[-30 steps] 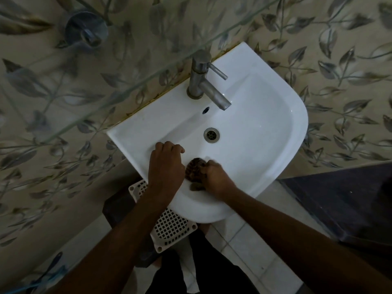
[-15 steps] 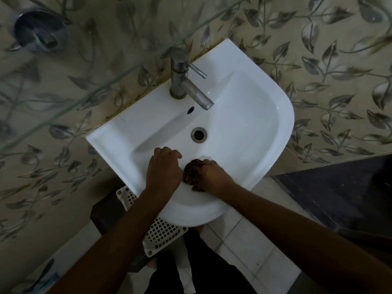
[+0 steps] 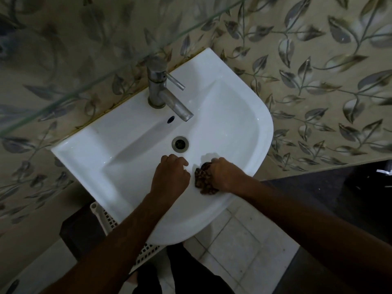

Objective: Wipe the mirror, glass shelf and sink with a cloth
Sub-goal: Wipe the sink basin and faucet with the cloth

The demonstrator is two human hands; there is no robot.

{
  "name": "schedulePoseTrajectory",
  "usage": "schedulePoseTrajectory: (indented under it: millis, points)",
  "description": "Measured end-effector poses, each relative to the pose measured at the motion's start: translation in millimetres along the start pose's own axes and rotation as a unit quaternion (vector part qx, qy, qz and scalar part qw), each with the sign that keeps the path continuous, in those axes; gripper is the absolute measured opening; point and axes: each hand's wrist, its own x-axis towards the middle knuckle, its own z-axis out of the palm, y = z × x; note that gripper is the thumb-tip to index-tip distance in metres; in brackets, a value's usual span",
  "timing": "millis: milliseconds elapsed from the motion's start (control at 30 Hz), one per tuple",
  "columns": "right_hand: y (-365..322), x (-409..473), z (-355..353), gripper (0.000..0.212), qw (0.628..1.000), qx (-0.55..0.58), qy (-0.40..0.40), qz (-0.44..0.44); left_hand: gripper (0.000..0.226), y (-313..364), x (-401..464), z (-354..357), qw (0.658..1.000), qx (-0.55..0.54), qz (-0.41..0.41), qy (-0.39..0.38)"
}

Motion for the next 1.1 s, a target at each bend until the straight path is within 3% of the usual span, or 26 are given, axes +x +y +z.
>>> schedulePoseTrajectory:
  millis: [100, 200, 267, 367, 467, 600, 800, 900, 1000, 1033, 1100]
  points:
    - [25, -1, -24, 0.039, 0.998, -0.054, -0.021, -0.007, 0.026, 4, 5, 4, 1.000, -0.016, 0.007, -0.004]
    - [73, 16, -61, 0.050, 0.989, -0.144, 0.014, 0.024, 0.022, 7, 10, 3, 0.998, -0.051, 0.018, 0.023]
    - [109, 27, -88, 0.050, 0.968, -0.232, 0.094, 0.013, 0.022, 10, 13, 0, 0.997, -0.066, 0.014, 0.033]
    - [136, 32, -108, 0.065, 0.927, -0.351, 0.131, 0.025, 0.027, 12, 17, -4, 0.997, -0.074, 0.004, 0.017]
    - [131, 31, -89, 0.053, 0.938, -0.311, 0.149, 0.014, 0.034, 11, 20, -6, 0.997, -0.080, -0.007, -0.008]
    - [97, 17, -55, 0.058, 0.979, -0.202, 0.026, 0.009, 0.036, 11, 25, -8, 0.996, -0.085, -0.029, -0.020]
    - [27, -7, -28, 0.023, 0.984, -0.094, -0.092, -0.122, 0.037, 7, 31, -9, 0.996, -0.078, -0.041, -0.033]
    - [14, 4, -7, 0.028, 0.982, -0.049, -0.130, -0.126, 0.037, 2, 33, -15, 0.994, -0.091, -0.052, -0.039]
    - [20, 17, -12, 0.041, 0.993, -0.008, -0.088, -0.077, 0.037, -11, 33, -22, 0.993, -0.088, -0.066, -0.040]
    - [29, 24, -16, 0.049, 0.997, -0.005, -0.056, -0.054, 0.037, -15, 33, -23, 0.994, -0.081, -0.070, -0.037]
    - [49, 38, -24, 0.085, 1.000, -0.014, 0.008, 0.005, 0.036, -25, 32, -27, 0.994, -0.073, -0.078, -0.027]
